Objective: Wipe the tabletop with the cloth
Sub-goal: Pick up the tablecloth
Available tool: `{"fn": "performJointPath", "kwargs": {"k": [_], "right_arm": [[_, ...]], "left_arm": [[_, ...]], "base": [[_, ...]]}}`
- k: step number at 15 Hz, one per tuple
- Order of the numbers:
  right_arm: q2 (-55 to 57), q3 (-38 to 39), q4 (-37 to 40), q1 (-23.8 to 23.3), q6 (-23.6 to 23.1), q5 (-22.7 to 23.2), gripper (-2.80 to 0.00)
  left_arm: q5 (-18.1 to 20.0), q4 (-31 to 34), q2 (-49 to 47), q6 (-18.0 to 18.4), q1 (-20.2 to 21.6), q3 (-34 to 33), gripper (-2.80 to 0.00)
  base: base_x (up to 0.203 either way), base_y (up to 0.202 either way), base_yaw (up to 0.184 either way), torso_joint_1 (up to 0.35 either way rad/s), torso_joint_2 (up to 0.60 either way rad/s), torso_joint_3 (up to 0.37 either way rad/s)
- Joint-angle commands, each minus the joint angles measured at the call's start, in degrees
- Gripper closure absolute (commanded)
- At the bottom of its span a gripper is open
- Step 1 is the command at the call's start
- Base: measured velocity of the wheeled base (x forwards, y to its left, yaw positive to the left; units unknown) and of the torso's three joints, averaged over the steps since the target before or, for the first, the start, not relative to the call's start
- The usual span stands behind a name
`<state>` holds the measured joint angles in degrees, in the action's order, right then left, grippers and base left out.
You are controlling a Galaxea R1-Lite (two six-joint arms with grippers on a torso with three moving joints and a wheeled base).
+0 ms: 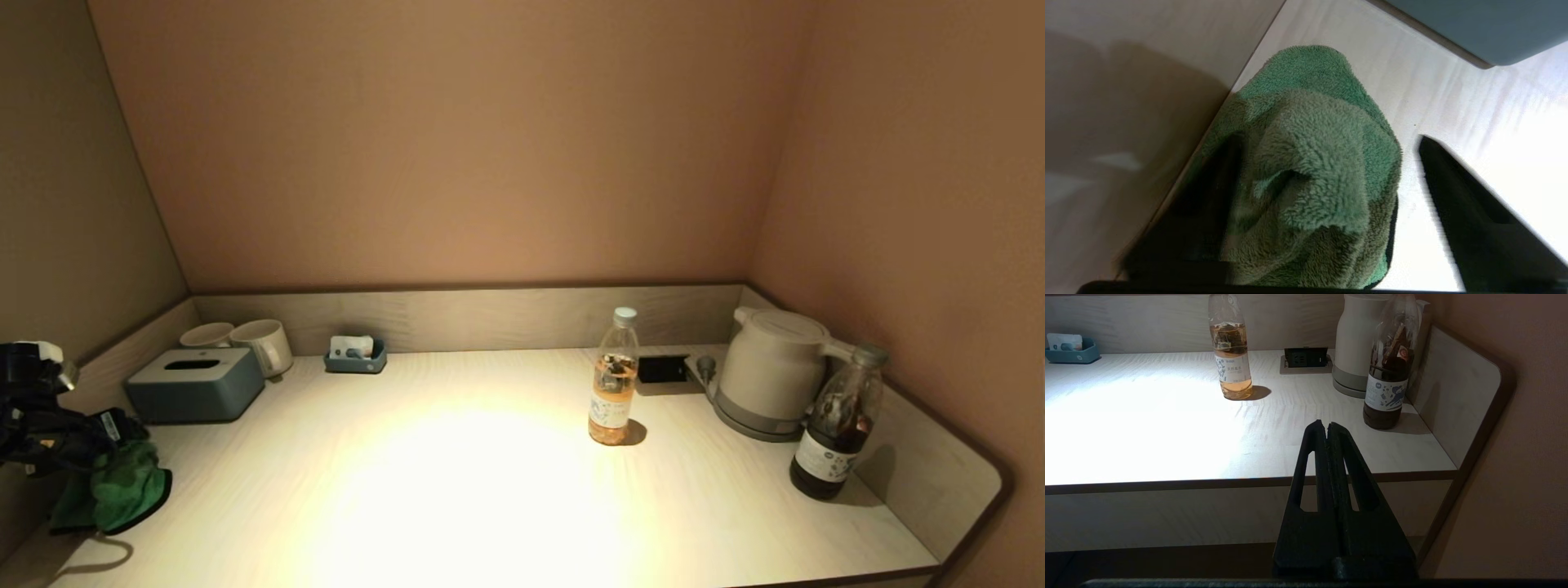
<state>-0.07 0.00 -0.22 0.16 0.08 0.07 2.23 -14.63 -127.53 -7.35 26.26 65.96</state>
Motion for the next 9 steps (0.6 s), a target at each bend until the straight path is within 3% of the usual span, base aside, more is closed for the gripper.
{"fn": "performJointPath", "kwargs": {"k": [1, 9], "right_arm": [[0.1, 0.0, 0.0, 0.0, 0.0, 0.0, 0.0], [0.1, 0.0, 0.0, 0.0, 0.0, 0.0, 0.0]], "left_arm": [[0.1, -0.1, 0.0, -0.3, 0.1, 0.1, 0.0], [-0.1, -0.1, 0.7, -0.4, 0.0, -0.2, 0.0]], "base": [[0.0, 0.0, 0.0, 0.0, 0.0, 0.0], [0.0, 0.0, 0.0, 0.0, 0.0, 0.0]]}}
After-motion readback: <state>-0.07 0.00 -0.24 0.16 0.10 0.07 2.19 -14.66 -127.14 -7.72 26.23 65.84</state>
